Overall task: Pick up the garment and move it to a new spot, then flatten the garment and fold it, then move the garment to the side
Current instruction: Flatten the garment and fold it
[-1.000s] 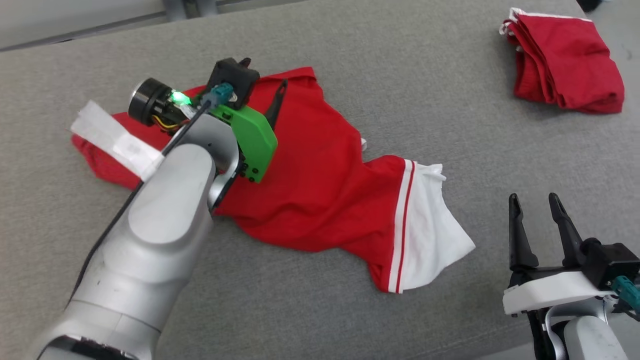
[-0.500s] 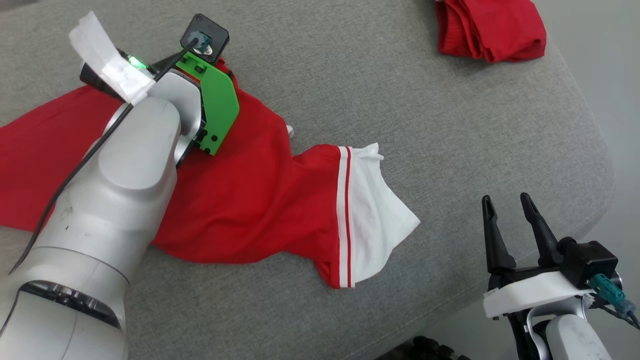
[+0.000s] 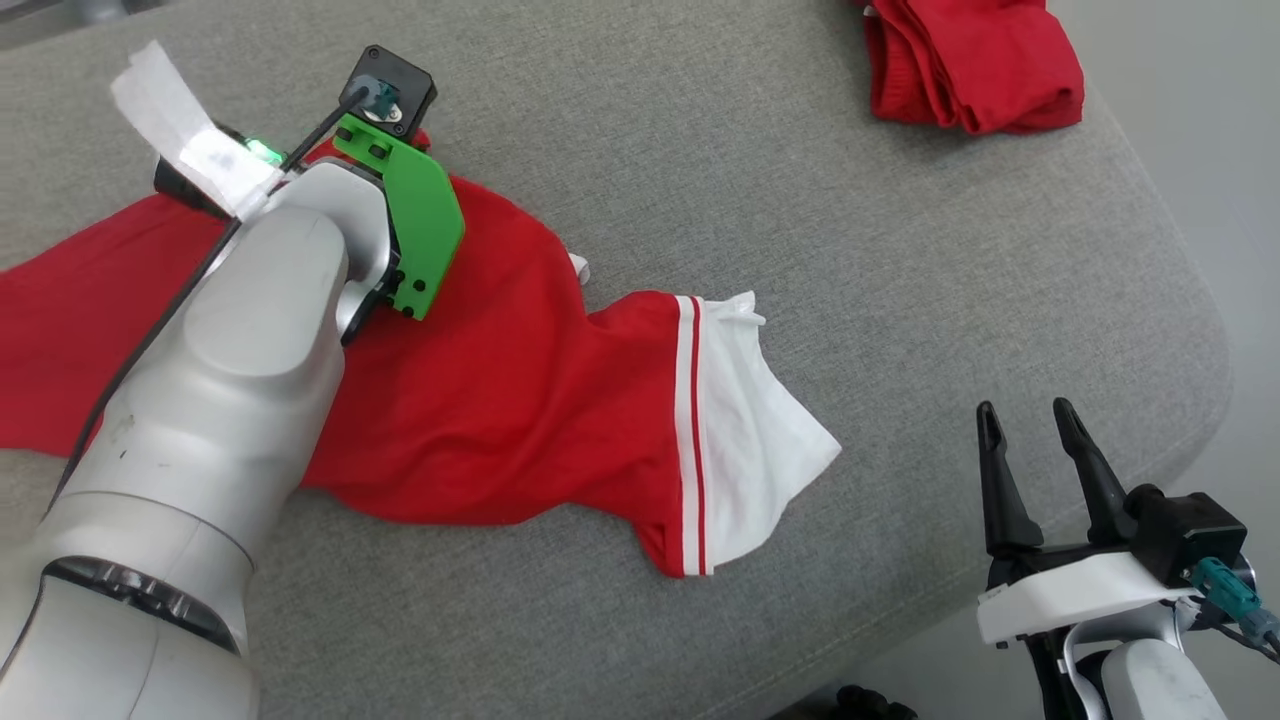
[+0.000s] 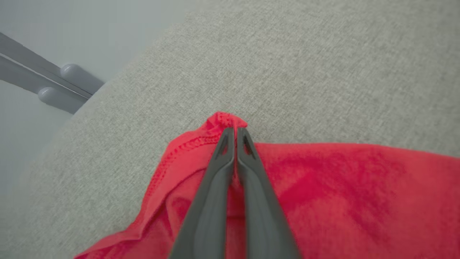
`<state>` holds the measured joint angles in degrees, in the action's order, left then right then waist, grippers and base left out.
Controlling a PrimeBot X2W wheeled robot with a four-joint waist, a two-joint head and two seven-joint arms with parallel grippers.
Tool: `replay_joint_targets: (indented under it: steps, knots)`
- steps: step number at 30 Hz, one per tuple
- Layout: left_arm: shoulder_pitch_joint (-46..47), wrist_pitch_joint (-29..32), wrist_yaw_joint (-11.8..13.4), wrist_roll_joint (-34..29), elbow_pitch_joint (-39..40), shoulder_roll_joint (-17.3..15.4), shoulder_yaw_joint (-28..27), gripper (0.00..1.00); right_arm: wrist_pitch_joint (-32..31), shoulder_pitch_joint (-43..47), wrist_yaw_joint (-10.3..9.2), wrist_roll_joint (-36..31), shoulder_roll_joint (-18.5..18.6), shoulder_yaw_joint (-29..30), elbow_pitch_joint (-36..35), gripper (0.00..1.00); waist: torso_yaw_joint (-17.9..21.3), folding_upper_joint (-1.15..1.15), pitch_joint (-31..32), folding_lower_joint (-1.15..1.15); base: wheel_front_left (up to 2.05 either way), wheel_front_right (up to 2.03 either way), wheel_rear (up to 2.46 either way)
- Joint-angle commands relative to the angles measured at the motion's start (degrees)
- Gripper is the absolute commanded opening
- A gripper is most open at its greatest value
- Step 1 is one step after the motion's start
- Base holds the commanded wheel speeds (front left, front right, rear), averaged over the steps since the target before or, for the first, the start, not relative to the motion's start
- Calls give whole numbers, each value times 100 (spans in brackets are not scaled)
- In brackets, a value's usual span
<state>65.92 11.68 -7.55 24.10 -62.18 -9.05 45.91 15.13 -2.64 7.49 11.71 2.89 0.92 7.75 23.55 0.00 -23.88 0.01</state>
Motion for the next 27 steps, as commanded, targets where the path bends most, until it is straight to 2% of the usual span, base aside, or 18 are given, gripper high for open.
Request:
replay_joint_targets:
  steps: [1, 6, 9, 14, 17, 20, 23, 25, 27]
  knots:
    - [80, -176, 12, 110, 57, 73, -92, 0, 1, 1, 0, -38, 2, 45, -4, 100, -147, 0, 111, -1, 0, 0, 0]
    - [218, -929, 22, 574, 409, 301, -514, 0, 1, 190, -1, -142, 4, 375, -3, 100, -629, 0, 370, -1, 0, 0, 0]
    - [-48, -1284, 18, 934, 837, 353, -771, 0, 1, 325, 0, -221, 3, 637, 11, 100, -1078, 0, 653, -1, 0, 0, 0]
    - [-1334, -1551, 59, 1398, 1912, -55, -1007, 0, 1, 783, -2, -408, 10, 978, 71, 100, -1920, 0, 1435, -1, 0, 0, 0]
    - [-2578, -1526, 398, 1672, 2843, -496, -1212, 0, 1, 1023, -2, -501, 9, 1084, 89, 100, -2380, 0, 1823, -1, 0, 0, 0]
    - [-4208, -1479, 996, 1995, 4076, -1009, -1488, 0, 2, 1215, -2, -544, 6, 1134, 83, 100, -2776, 0, 2108, -1, 0, 0, 0]
    - [-5762, -1455, 1481, 2452, 5043, -1197, -1719, 0, 1, 1326, -2, -551, 8, 1159, 73, 100, -3080, 0, 2248, -1, 0, 0, 0]
    - [-6502, -1567, 1606, 2719, 5419, -1176, -1781, 0, 1, 1385, -2, -539, 5, 1164, 93, 100, -3275, 0, 2297, -1, 0, 0, 0]
    - [-7009, -1693, 1511, 2857, 5503, -1082, -1705, 0, 1, 1439, -2, -558, 4, 1110, 125, 100, -3415, 0, 2350, -1, 0, 0, 0]
